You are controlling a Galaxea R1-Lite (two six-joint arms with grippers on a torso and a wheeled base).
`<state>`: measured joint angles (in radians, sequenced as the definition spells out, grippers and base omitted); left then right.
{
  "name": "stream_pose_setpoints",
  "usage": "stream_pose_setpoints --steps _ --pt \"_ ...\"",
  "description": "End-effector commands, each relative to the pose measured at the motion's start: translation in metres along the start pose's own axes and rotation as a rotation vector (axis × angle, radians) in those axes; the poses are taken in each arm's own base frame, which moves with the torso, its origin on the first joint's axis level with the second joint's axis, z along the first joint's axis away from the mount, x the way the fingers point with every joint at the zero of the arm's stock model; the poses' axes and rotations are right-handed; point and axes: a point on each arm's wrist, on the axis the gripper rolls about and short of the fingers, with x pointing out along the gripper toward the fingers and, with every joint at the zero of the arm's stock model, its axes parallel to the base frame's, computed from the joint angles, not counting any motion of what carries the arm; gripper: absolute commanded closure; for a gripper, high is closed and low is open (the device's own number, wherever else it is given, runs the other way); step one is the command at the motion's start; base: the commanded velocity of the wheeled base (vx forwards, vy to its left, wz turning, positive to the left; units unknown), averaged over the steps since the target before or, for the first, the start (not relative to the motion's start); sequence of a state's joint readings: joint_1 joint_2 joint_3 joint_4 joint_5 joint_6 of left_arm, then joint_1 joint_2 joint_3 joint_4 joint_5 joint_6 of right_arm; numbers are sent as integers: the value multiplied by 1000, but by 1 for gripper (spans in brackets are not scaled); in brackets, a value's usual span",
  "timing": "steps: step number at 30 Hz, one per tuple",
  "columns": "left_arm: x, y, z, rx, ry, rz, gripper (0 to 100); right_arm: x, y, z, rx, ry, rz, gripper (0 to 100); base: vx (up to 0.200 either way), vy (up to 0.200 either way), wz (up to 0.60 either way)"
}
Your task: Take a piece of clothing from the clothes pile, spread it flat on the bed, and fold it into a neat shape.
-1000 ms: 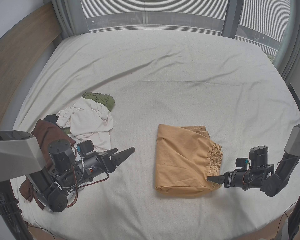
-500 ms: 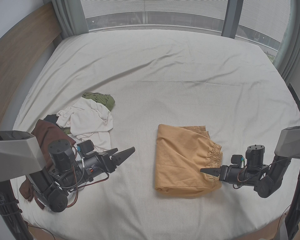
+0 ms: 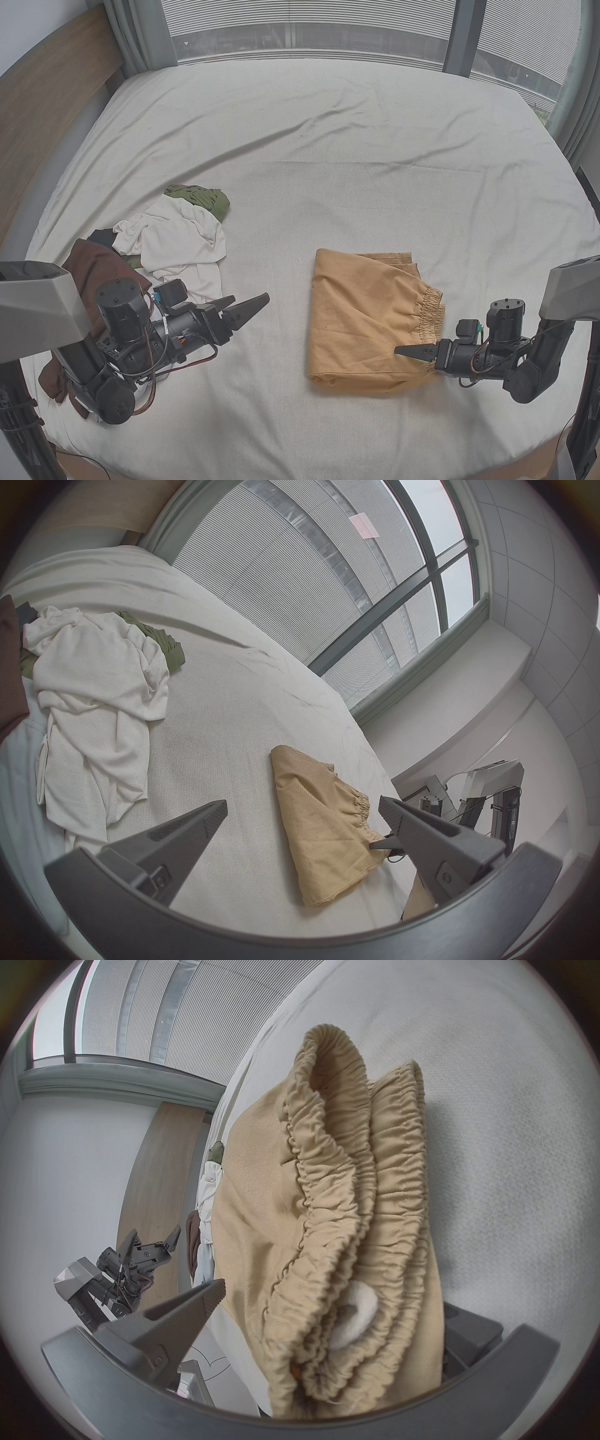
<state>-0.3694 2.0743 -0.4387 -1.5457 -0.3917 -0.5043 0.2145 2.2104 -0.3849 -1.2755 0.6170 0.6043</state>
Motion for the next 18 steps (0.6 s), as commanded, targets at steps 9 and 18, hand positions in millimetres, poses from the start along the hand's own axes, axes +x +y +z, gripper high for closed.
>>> stream_pose_setpoints --steps 9,18 --pt "0 0 3 2 -11 -2 0 -3 18 -1 -51 -12 49 100 0 0 0" --pt "-3 -4 9 8 -28 -15 0 -8 57 3 -169 -74 169 100 0 0 0"
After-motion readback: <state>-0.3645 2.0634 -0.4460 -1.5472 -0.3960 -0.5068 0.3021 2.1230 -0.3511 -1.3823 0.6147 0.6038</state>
